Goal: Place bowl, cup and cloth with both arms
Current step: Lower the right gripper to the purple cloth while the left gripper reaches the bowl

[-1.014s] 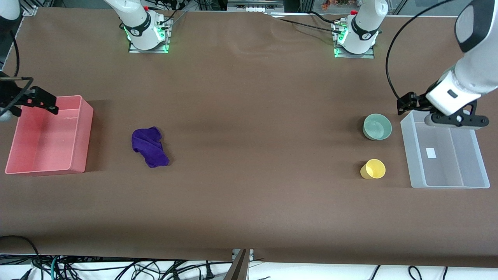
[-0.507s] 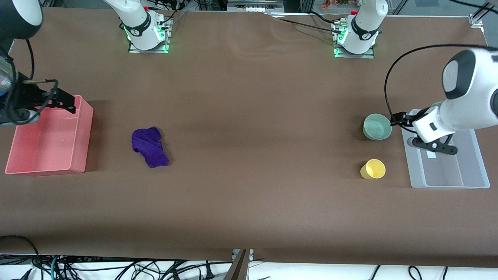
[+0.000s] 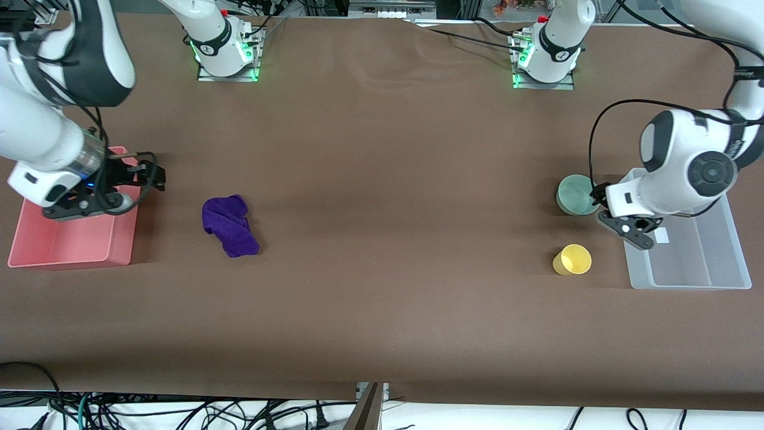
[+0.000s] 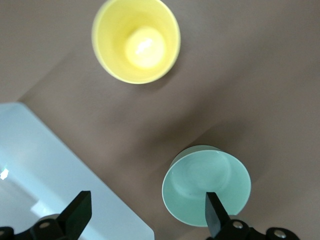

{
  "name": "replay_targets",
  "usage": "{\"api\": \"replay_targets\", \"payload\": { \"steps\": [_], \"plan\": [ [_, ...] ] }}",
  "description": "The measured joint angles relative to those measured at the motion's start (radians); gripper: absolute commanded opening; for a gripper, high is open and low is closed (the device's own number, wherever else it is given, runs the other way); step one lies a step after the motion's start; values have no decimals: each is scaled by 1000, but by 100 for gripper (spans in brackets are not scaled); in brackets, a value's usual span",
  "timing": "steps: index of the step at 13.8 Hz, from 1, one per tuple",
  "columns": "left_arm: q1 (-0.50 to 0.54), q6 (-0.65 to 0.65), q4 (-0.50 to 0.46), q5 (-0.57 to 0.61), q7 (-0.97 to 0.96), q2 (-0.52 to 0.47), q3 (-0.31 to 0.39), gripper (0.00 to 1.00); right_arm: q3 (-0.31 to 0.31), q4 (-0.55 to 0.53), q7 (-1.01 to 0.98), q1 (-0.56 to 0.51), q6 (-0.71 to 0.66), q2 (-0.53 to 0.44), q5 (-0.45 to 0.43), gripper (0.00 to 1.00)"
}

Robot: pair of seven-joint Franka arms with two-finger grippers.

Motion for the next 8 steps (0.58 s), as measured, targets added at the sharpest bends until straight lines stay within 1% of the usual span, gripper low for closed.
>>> {"api": "replay_targets", "payload": {
  "steps": [4, 6, 7, 8],
  "plan": [
    [35, 222, -184, 4, 88, 1, 1, 100, 13, -118, 14, 19, 172, 33, 0, 100],
    [40, 275, -235, 4, 104, 6, 0, 100, 20, -159, 20, 25, 229, 75, 0, 100],
    [40, 291, -245, 4, 105, 13, -1, 97, 23, -167, 22, 25, 257, 103, 0, 100],
    [39, 303, -247, 4, 106, 24, -2, 83, 26, -171, 24, 25, 293, 131, 0, 100]
  ]
}}
